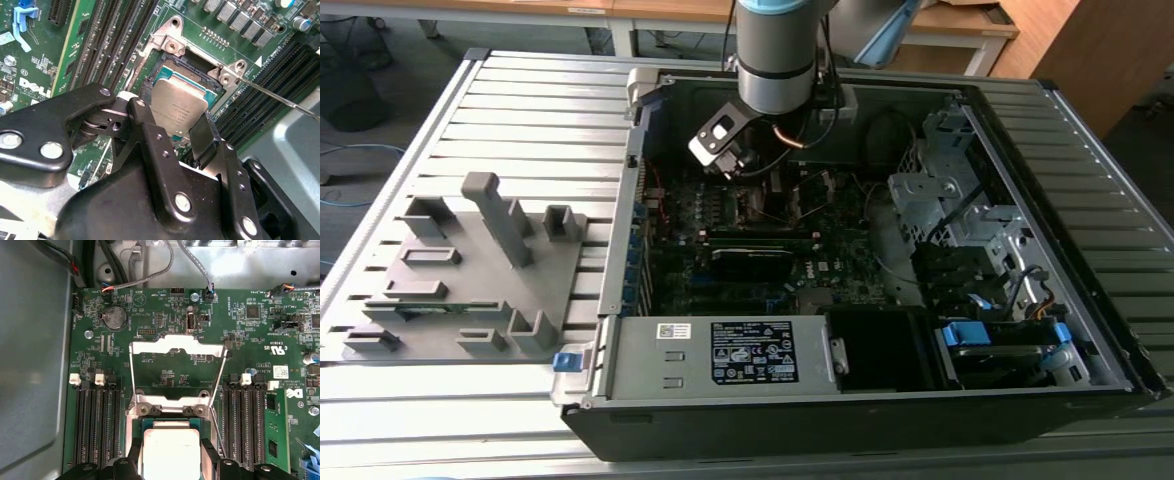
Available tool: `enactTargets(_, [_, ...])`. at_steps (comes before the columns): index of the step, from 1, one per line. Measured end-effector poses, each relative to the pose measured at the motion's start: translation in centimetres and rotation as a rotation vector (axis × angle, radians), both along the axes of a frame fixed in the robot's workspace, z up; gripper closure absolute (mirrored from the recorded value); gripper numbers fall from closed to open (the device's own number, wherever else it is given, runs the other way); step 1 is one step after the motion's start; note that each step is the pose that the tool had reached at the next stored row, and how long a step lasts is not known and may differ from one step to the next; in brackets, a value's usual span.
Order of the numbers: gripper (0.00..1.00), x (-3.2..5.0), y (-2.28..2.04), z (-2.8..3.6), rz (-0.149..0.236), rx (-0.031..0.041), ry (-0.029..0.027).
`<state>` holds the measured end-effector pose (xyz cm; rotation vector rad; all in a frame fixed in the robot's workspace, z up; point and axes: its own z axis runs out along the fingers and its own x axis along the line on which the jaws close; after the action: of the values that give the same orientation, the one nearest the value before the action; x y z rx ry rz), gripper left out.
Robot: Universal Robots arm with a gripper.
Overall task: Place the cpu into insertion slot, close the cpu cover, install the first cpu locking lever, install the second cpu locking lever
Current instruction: 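Place the cpu into insertion slot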
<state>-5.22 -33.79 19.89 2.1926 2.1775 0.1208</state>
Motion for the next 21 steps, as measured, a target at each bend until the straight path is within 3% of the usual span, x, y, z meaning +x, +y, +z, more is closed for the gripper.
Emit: enactTargets(21, [0.46, -0.42, 0.01, -0.56, 0.000, 0.0002, 0.0000])
